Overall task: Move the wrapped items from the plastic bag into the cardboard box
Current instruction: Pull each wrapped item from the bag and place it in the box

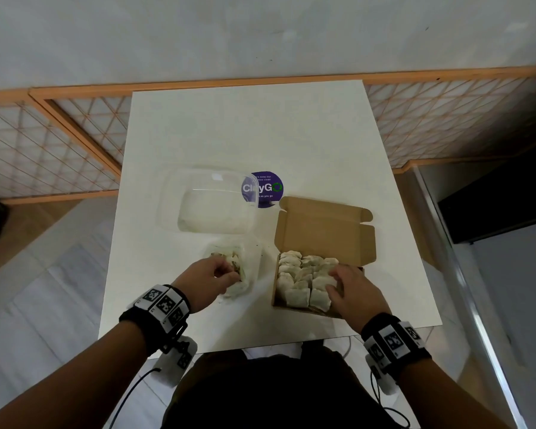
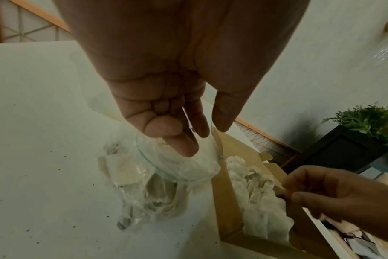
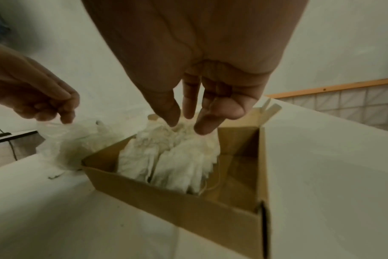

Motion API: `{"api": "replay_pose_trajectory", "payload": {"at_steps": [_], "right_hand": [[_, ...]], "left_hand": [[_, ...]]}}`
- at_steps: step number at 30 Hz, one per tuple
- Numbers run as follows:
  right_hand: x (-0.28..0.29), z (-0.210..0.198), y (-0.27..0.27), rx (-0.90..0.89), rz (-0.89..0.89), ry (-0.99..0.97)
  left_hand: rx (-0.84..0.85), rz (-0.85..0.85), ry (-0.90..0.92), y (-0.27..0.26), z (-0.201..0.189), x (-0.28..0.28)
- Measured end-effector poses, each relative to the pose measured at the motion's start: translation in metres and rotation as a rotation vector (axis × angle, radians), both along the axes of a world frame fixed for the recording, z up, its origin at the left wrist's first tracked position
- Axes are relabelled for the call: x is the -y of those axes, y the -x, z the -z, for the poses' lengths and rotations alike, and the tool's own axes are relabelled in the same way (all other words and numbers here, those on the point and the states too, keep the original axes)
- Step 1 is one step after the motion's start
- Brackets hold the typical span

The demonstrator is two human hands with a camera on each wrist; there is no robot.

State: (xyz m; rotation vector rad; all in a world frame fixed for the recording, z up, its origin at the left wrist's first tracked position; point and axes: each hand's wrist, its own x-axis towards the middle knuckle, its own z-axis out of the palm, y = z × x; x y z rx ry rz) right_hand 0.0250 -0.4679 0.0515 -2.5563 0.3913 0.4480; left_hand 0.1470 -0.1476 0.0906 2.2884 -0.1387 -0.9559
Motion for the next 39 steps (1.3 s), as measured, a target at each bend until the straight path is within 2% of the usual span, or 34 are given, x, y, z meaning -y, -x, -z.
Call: {"api": "replay_pose_trajectory", "payload": {"at_steps": [3, 6, 8, 13, 16, 20, 23, 25, 28, 32, 35, 39], "right_hand": [[-0.015, -0.008, -0.001, 0.012, -0.169, -0.044], [-0.036, -0.005, -0.002, -0.160, -0.403, -0.018], [-0.046, 0.001, -0.006, -0.235, -0.472, 0.044], [-0.055, 0.008, -0.015, -0.195, -0.462, -0.027], [-0.051, 0.005, -0.015, -0.130, -0.379, -0.112], [-0.041, 0.001, -0.015, -0.078, -0.277, -0.103], [-0.043, -0.005, -0.018, -0.072, -0.285, -0.123], [-0.055, -0.013, -0.026, -0.041, -0.292, -0.185], [-0.079, -0.020, -0.047, 0.053, -0.321, -0.267], [-0.122, -0.025, -0.081, 0.093, -0.444, -0.310], [-0.151, -0.029, -0.102, 0.027, -0.536, -0.223], [-0.168, -0.014, -0.117, -0.185, -0.579, 0.114]], "left_hand": [[0.014, -0.004, -0.015, 0.000, 0.000, -0.003], [0.080, 0.024, -0.058, 0.003, -0.001, -0.004], [0.135, 0.028, -0.090, 0.004, -0.001, -0.004], [0.255, -0.078, -0.146, 0.009, 0.012, -0.014], [0.272, -0.144, -0.162, 0.012, 0.019, -0.016], [0.317, -0.284, -0.100, 0.015, 0.018, -0.017], [0.364, -0.334, -0.180, 0.015, 0.016, -0.020], [0.288, -0.302, -0.208, 0.012, 0.018, -0.022], [0.135, -0.255, -0.139, 0.007, 0.021, -0.027], [0.105, -0.168, -0.142, 0.011, 0.022, -0.025], [0.107, -0.135, -0.134, 0.015, 0.022, -0.020], [0.120, -0.101, -0.079, 0.017, 0.016, -0.016]]}}
